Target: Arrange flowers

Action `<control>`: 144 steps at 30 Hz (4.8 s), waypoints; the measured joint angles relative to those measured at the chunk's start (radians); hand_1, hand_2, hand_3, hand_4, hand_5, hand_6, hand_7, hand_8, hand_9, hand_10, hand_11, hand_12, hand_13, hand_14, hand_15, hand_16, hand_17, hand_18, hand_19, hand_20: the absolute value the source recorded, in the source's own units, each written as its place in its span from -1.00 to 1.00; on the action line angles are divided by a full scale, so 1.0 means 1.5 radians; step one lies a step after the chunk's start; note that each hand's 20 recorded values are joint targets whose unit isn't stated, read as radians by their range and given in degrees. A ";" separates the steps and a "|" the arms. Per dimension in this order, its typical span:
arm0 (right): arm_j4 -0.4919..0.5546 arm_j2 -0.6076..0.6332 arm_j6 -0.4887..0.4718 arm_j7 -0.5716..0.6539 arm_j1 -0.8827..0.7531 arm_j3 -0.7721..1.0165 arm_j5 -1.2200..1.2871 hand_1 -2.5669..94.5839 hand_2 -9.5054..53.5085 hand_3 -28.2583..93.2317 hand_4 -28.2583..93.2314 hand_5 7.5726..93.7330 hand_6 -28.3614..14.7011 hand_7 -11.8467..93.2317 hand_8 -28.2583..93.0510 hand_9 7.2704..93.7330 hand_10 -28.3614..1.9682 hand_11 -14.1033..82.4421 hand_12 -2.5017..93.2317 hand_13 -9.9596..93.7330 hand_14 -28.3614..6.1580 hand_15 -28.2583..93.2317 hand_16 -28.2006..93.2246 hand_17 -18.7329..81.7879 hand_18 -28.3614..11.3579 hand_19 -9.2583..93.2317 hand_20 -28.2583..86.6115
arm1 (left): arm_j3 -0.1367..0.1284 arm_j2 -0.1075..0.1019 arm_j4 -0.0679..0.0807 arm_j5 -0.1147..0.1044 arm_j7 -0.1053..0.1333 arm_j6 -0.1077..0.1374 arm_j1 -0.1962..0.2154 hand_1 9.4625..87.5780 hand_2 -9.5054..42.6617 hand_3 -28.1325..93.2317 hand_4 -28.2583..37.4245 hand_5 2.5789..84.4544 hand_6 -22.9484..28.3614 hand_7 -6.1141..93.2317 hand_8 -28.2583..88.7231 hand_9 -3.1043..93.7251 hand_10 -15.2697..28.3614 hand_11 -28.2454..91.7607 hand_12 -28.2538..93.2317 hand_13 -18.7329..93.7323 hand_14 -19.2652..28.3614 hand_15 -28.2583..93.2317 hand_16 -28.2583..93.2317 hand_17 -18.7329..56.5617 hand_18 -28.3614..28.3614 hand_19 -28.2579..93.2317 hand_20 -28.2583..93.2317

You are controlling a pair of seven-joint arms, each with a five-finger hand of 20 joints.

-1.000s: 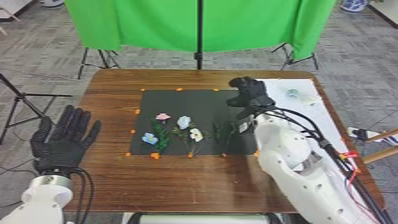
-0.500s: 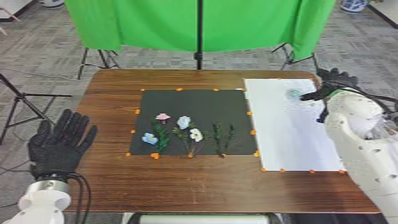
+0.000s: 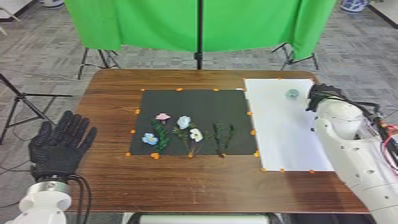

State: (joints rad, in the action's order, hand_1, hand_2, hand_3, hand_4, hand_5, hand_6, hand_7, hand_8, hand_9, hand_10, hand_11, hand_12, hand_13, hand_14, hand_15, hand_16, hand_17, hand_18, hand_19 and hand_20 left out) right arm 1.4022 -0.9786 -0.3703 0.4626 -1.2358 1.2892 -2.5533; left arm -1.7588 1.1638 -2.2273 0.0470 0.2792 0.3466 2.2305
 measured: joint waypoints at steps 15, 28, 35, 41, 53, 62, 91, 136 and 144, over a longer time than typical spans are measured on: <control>0.093 0.056 0.241 0.020 -0.059 -0.066 0.064 0.40 -1.00 0.49 -1.00 0.66 0.38 -0.25 -0.47 0.90 0.21 -0.51 -0.04 0.57 0.27 0.19 0.22 0.12 -0.59 0.84 0.22 | 0.002 0.000 0.001 -0.002 0.000 0.000 0.000 -0.47 -0.09 0.69 -0.99 0.08 0.24 -0.51 -0.70 -0.08 0.38 -0.10 -0.34 -0.12 0.45 0.19 -0.64 -0.61 0.49 0.01 -0.26; 0.232 0.071 0.164 -0.198 0.047 -0.281 -0.091 0.39 -1.00 0.50 -1.00 0.65 0.34 -0.26 -0.47 0.88 0.20 -0.51 -0.05 0.56 0.26 0.20 0.22 0.10 -0.61 0.86 0.23 | 0.008 -0.001 0.004 0.002 -0.003 0.003 -0.006 -0.46 -0.08 0.69 -0.99 0.10 0.27 -0.52 -0.69 -0.08 0.43 -0.11 -0.33 -0.13 0.48 0.20 -0.64 -0.62 0.50 0.01 -0.26; 0.235 0.061 0.183 -0.224 0.045 -0.307 -0.118 0.39 -1.00 0.51 -1.00 0.65 0.34 -0.26 -0.47 0.87 0.20 -0.51 -0.05 0.55 0.26 0.20 0.21 0.10 -0.62 0.86 0.23 | 0.004 -0.001 0.005 0.002 -0.003 0.005 -0.011 -0.46 -0.08 0.70 -0.99 0.10 0.27 -0.53 -0.69 -0.08 0.44 -0.11 -0.33 -0.13 0.49 0.20 -0.64 -0.62 0.50 0.01 -0.26; 0.256 0.068 0.136 -0.218 0.013 -0.300 -0.094 0.38 -1.00 0.51 -1.00 0.64 0.33 -0.26 -0.48 0.86 0.18 -0.52 -0.06 0.55 0.26 0.20 0.21 0.10 -0.62 0.86 0.23 | 0.002 -0.002 0.005 0.001 -0.003 0.006 -0.009 -0.46 -0.08 0.70 -1.00 0.11 0.27 -0.53 -0.69 -0.08 0.43 -0.11 -0.33 -0.13 0.50 0.20 -0.64 -0.62 0.50 0.02 -0.26; 0.254 0.061 0.121 -0.216 0.001 -0.309 -0.097 0.36 -1.00 0.51 -1.00 0.61 0.32 -0.34 -0.52 0.83 0.17 -0.55 -0.11 0.53 0.22 0.21 0.19 0.08 -0.65 0.85 0.22 | 0.008 -0.001 0.010 0.001 -0.009 0.007 -0.014 -0.45 -0.07 0.70 -1.00 0.12 0.27 -0.52 -0.69 -0.07 0.43 -0.10 -0.33 -0.13 0.50 0.21 -0.65 -0.62 0.50 0.02 -0.26; 0.239 0.046 0.120 -0.263 -0.012 -0.296 -0.224 0.36 -1.00 0.51 -1.00 0.56 0.30 -0.40 -0.52 0.76 0.19 -0.57 -0.16 0.49 0.23 0.20 0.20 0.05 -0.67 0.83 0.23 | 0.011 -0.001 0.014 -0.002 -0.001 0.012 -0.017 -0.45 -0.06 0.70 -1.00 0.13 0.27 -0.51 -0.70 -0.06 0.44 -0.10 -0.34 -0.12 0.50 0.21 -0.65 -0.61 0.50 0.01 -0.26; 0.350 0.037 -0.045 -0.177 -0.060 -0.195 -0.046 0.00 -1.00 0.72 -1.00 -0.16 -0.04 -0.61 -0.68 -0.02 -0.43 -0.43 -0.60 0.07 -0.32 0.21 -0.23 -0.06 -0.80 0.73 0.14 | 0.012 0.002 0.016 -0.011 -0.007 0.015 -0.022 -0.44 -0.13 0.69 -0.98 0.08 0.25 -0.51 -0.70 -0.11 0.38 -0.11 -0.34 -0.14 0.45 0.18 -0.64 -0.61 0.49 0.01 -0.27; -0.050 -0.060 0.061 -0.134 0.028 -0.010 -0.020 0.49 -1.00 0.05 -1.00 0.32 0.35 -0.24 -0.57 0.47 0.26 -0.40 -0.31 0.37 0.26 0.07 0.00 -0.05 -0.44 0.61 0.19 | 0.021 0.004 0.025 -0.040 -0.037 0.025 -0.030 -0.45 -0.13 0.69 -0.97 0.10 0.25 -0.50 -0.70 -0.08 0.39 -0.10 -0.33 -0.11 0.45 0.18 -0.64 -0.60 0.50 0.01 -0.26; -0.051 -0.060 0.114 -0.128 0.026 -0.041 -0.019 0.47 -0.80 0.16 -1.00 0.50 0.39 -0.12 -0.49 0.70 0.28 -0.45 -0.12 0.45 0.32 0.05 0.12 -0.04 -0.41 0.60 0.21 | 0.021 0.004 0.025 -0.040 -0.034 0.025 -0.028 -0.46 -0.13 0.70 -0.98 0.10 0.25 -0.50 -0.70 -0.08 0.38 -0.10 -0.34 -0.11 0.44 0.19 -0.64 -0.60 0.50 0.01 -0.26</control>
State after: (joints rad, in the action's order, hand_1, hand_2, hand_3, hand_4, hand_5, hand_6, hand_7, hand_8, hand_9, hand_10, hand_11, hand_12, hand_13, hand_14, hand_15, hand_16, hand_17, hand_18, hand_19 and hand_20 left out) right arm 1.3263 -1.0684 -0.1995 0.2710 -1.1966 1.2273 -2.5821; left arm -1.7268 1.1694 -2.1892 -0.0137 0.2281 0.3840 2.1879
